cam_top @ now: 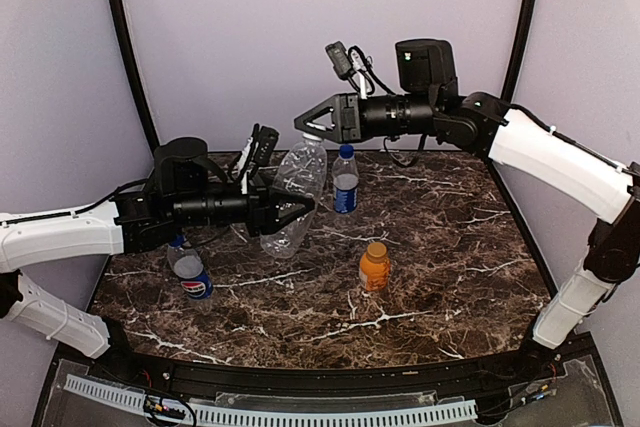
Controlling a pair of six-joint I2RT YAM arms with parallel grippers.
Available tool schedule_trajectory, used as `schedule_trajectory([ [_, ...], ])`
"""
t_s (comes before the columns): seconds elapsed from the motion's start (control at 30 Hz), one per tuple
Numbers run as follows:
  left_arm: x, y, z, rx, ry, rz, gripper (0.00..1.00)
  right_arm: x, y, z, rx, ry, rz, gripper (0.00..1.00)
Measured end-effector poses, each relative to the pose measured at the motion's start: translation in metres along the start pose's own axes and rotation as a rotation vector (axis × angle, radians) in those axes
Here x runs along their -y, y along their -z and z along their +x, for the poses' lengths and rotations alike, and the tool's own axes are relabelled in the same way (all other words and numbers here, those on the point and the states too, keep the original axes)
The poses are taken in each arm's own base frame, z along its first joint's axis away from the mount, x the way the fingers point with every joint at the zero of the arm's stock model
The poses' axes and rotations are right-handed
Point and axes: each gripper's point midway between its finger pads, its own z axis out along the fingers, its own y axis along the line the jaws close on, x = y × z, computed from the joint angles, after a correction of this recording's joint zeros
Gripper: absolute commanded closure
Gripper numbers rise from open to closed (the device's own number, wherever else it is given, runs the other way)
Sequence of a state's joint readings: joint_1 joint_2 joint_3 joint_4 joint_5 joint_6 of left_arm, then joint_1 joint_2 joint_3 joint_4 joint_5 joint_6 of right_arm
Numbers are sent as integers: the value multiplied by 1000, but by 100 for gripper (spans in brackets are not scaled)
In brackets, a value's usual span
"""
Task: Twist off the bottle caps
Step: Unscrew the bottle cap from the plastic bottle.
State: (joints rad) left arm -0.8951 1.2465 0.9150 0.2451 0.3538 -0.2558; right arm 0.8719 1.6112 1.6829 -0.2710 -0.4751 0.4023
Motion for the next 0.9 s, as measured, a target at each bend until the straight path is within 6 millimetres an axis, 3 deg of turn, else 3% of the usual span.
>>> schedule_trajectory([
  [0.33, 8, 3, 0, 15, -11, 45, 70, -11, 2, 0, -7, 75, -94, 100],
  [0.6, 54, 16, 8, 22, -1, 319, 70, -63, 22, 20, -77, 266, -491, 100],
  [0.73, 70, 22, 15, 0, 32, 424, 70, -78, 29, 32, -105, 325, -637, 93],
  [0.9, 74, 24, 19, -15, 51, 456, 70, -80, 30, 37, -112, 340, -679, 75],
])
